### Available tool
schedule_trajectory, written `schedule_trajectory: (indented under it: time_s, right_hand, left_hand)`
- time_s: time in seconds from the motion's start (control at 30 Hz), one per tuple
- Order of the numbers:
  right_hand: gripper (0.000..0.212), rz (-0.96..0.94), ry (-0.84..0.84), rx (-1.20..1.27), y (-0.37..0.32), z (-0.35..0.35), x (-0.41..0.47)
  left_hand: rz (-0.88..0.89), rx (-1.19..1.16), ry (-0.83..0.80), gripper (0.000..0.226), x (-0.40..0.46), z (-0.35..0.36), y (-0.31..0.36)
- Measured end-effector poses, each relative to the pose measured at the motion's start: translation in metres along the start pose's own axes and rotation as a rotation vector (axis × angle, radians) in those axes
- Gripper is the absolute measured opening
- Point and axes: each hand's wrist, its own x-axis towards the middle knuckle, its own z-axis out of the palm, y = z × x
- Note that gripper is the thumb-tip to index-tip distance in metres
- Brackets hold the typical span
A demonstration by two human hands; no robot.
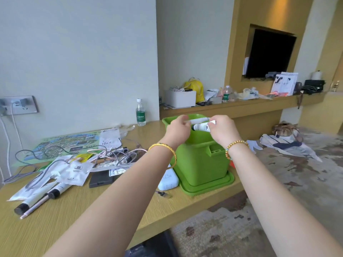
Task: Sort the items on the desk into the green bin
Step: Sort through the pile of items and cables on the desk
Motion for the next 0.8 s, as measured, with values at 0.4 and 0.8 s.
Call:
schedule_trajectory:
  time_s: [0.4, 0.8]
  right_hand:
    - [0.025, -0.236, 0.021, 0.226, -0.054, 0.033, -0.020]
    - [0.026, -0.366, -0.379, 0.251, -0.125, 0.176, -0.092]
  left_hand:
    - [0.045, 0.104, 0.189, 0.031, -0.019, -0.055, -0.051]
    - [-0.223, 0.331, 0.286, 0.032, -0.084, -0.154, -0.182]
